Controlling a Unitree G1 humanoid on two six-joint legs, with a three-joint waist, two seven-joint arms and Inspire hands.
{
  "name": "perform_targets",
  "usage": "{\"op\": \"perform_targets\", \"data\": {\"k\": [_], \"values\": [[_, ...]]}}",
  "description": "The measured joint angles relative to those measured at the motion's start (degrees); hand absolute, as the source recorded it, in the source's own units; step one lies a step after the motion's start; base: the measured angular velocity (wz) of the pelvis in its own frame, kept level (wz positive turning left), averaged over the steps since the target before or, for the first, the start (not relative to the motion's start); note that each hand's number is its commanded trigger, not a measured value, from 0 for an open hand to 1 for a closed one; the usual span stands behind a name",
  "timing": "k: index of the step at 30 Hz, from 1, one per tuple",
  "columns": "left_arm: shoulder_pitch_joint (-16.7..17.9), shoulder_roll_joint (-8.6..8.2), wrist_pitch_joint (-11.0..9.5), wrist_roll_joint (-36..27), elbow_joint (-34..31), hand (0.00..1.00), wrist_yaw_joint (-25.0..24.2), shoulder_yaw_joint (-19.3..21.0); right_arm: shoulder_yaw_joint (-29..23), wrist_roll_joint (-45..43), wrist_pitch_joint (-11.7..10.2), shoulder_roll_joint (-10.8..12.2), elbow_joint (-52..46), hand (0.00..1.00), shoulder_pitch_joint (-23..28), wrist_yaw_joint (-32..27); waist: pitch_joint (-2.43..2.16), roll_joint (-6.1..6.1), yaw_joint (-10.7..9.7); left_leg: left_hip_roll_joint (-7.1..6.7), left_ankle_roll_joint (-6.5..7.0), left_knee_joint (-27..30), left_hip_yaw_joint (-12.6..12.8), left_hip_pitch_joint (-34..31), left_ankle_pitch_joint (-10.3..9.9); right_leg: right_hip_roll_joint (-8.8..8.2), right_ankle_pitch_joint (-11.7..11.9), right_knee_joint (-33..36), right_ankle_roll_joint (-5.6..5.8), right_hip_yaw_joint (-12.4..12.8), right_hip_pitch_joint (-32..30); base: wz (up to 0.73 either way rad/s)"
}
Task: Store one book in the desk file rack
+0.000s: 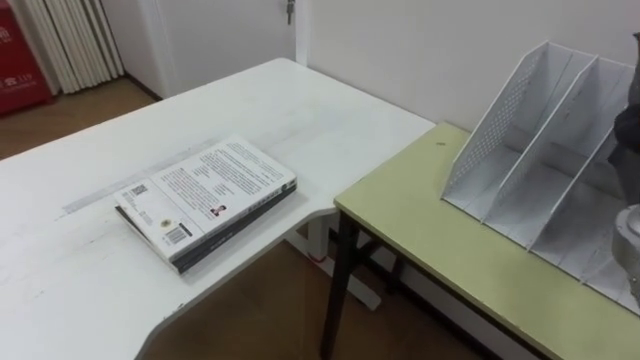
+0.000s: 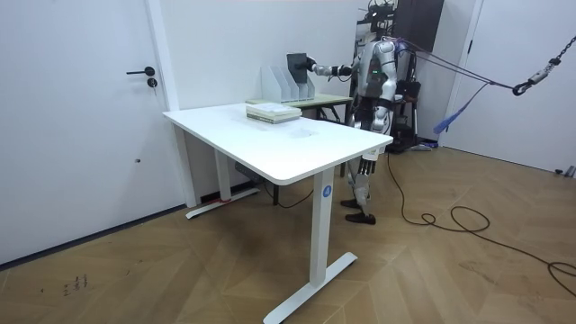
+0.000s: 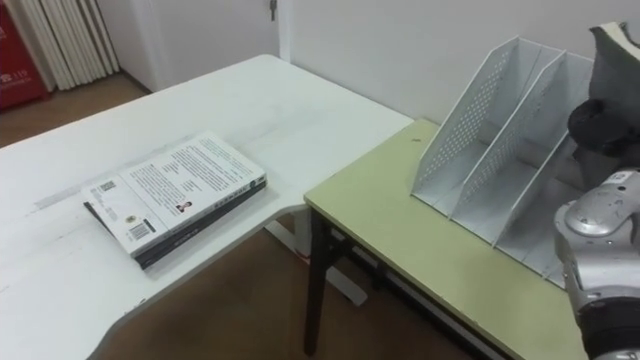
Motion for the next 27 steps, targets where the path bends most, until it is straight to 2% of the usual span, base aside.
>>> {"op": "perform_targets", "data": {"k": [27], "values": [[-0.08,-0.09,0.63,1.47,0.00,0.00,-0.32,0.01,-0.19,0.00,0.00,-0.01,-0.02,0.00,0.05,-0.85,-0.18,0.25,-0.09,-0.01,-0.05,0.11,-0.04,-0.02,0.03,0.00,0.01,0.07,-0.02,0.08,0.04,0.00]]}}
